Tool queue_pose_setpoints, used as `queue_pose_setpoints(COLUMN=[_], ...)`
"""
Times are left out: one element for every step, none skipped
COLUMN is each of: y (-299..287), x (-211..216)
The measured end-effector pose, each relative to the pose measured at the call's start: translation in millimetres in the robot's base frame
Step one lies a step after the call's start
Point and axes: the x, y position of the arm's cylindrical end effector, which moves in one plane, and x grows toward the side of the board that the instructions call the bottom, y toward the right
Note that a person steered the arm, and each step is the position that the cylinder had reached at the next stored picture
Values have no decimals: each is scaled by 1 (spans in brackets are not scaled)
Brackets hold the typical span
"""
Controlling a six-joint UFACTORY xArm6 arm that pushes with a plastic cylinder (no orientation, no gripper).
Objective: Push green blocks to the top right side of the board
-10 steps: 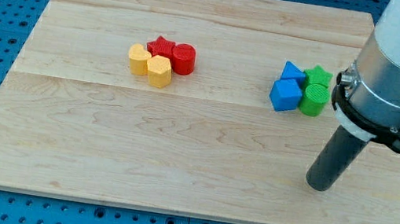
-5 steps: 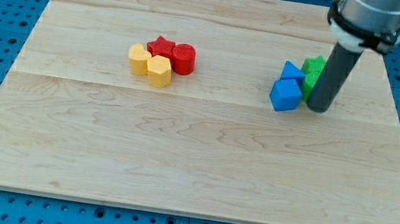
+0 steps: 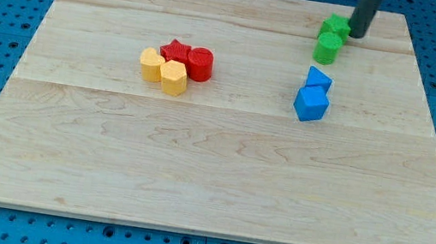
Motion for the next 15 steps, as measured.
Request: queue_pose_setpoints(y=[34,51,17,-13,-30,-26,-60,-70,-35,-15,-16,38,66,64,23], x=[18,75,96,87,79,73,90,80,62,44,44,71,37,-5,-7])
